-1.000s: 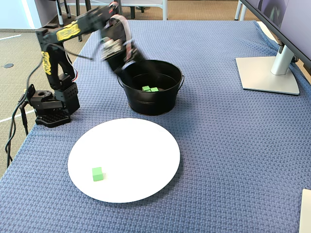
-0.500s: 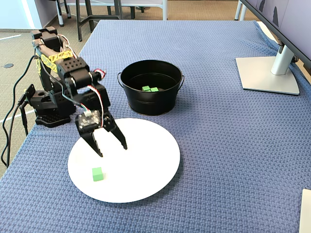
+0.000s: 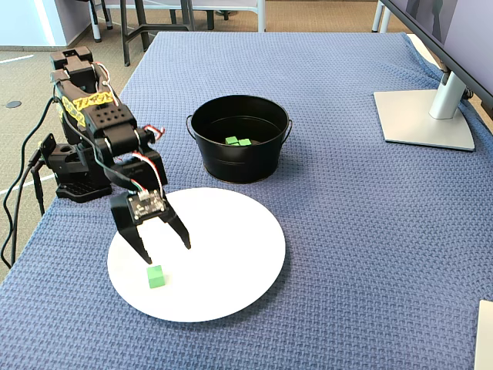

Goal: Pick up the green cubes from the white plate and place them in the black recipient

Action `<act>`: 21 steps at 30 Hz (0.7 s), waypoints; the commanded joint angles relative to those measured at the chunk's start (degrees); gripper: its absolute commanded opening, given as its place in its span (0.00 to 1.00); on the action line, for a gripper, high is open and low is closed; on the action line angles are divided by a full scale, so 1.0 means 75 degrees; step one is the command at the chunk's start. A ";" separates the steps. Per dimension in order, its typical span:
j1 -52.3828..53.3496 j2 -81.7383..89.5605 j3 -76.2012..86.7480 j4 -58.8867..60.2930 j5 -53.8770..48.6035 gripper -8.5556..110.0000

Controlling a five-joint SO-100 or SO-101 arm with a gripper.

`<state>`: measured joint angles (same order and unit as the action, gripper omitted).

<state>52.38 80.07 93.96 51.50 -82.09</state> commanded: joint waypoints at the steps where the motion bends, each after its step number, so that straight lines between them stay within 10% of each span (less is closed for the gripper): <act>1: -0.0176 0.0363 -0.0809 0.0586 0.0187 0.29; 21: 0.0691 -0.0094 -0.0633 0.0234 -0.1289 0.28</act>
<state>56.25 79.45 93.08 53.88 -90.18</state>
